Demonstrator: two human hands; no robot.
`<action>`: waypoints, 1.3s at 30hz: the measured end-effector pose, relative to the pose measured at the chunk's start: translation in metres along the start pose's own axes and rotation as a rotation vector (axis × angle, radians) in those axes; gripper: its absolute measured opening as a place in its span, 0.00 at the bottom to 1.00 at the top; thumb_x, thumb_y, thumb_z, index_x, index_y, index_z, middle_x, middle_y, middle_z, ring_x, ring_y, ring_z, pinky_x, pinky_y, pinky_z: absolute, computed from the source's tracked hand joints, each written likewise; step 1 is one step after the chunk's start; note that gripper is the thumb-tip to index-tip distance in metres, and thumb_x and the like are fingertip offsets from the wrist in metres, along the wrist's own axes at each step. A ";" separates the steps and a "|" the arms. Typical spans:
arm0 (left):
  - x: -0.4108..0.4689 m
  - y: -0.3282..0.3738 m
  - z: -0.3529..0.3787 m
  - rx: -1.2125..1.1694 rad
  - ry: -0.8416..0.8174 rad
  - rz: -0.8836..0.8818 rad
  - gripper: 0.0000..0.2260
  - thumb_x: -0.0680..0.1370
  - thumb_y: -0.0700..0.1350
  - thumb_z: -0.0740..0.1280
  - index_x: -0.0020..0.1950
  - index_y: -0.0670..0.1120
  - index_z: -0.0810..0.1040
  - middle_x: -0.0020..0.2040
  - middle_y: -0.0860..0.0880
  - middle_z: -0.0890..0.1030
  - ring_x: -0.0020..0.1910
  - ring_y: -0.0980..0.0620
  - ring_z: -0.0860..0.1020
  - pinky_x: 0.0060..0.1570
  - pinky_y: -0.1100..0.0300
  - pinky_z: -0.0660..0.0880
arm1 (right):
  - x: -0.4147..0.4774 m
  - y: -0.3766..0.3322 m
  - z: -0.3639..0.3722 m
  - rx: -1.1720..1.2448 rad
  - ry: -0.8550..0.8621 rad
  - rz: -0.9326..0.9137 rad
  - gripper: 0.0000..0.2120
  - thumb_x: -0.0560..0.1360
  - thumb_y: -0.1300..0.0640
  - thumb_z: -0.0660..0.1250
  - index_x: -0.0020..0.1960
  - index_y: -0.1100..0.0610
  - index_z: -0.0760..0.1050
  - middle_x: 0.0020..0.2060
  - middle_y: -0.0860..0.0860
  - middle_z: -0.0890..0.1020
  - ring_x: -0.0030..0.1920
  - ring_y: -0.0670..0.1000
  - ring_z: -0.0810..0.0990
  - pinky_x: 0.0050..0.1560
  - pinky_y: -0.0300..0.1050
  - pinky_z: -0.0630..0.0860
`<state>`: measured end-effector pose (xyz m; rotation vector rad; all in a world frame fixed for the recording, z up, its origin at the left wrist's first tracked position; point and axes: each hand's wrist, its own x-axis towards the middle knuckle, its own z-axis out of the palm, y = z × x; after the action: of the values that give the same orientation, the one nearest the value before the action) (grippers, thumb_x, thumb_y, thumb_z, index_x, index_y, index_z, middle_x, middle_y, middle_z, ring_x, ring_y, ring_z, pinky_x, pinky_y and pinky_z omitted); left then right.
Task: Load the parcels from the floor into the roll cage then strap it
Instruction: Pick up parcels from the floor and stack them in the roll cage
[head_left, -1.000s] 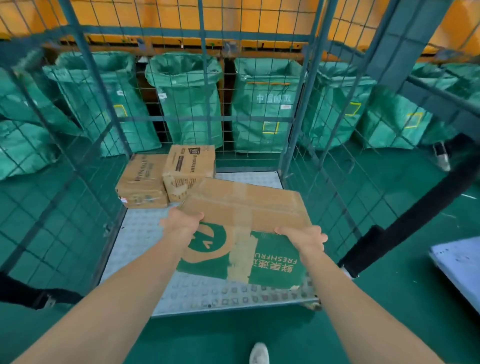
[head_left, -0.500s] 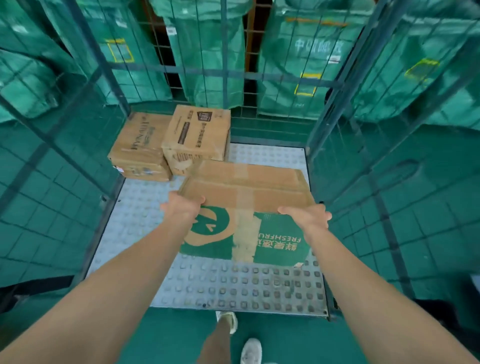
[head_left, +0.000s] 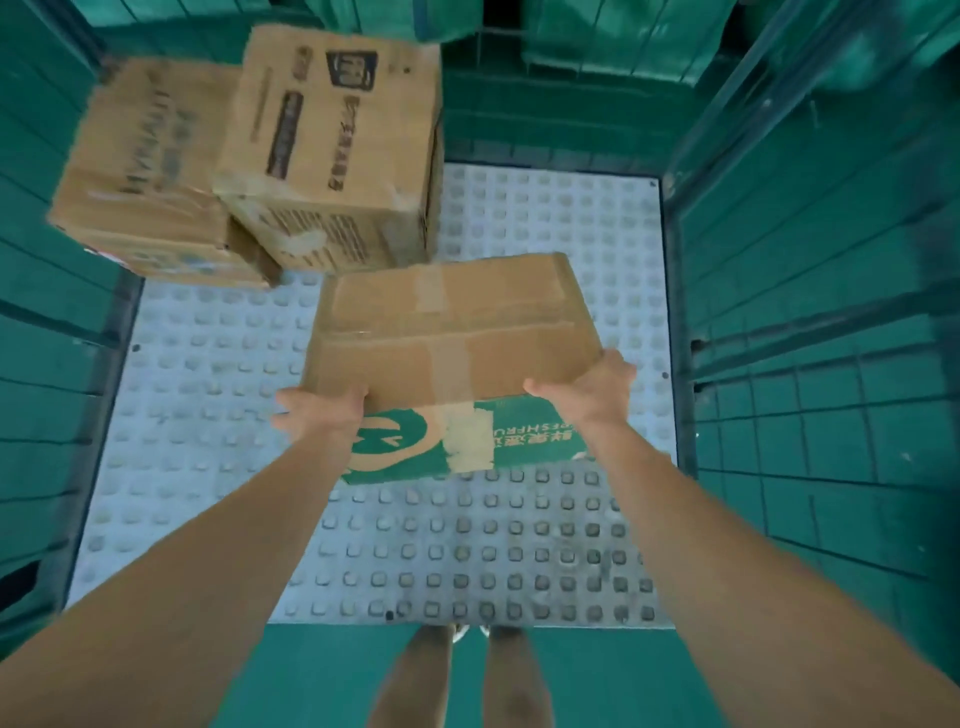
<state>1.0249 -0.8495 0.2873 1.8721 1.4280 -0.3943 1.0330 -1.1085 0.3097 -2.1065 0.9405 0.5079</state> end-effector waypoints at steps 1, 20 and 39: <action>0.008 -0.008 0.010 0.013 0.002 -0.036 0.38 0.70 0.53 0.73 0.72 0.40 0.59 0.69 0.38 0.64 0.63 0.37 0.71 0.60 0.44 0.74 | 0.011 0.003 0.008 -0.024 -0.015 -0.017 0.51 0.60 0.48 0.84 0.74 0.60 0.60 0.68 0.57 0.64 0.67 0.60 0.71 0.64 0.57 0.76; -0.034 0.000 0.159 -0.028 -0.754 -0.284 0.20 0.83 0.46 0.59 0.75 0.43 0.64 0.72 0.46 0.71 0.72 0.49 0.67 0.72 0.44 0.63 | 0.110 -0.043 0.083 0.175 -0.303 -0.143 0.51 0.72 0.53 0.75 0.81 0.55 0.44 0.79 0.53 0.57 0.78 0.56 0.59 0.76 0.53 0.60; 0.024 0.072 0.173 0.554 -0.170 0.567 0.23 0.77 0.42 0.62 0.73 0.51 0.66 0.74 0.44 0.57 0.74 0.41 0.54 0.72 0.47 0.58 | 0.145 -0.003 0.080 -0.583 -0.349 -0.194 0.67 0.64 0.60 0.80 0.78 0.43 0.29 0.70 0.58 0.19 0.78 0.63 0.34 0.61 0.51 0.78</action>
<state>1.1314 -0.9629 0.1802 2.5029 0.6556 -0.6864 1.1256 -1.1113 0.1719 -2.4654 0.4057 1.1072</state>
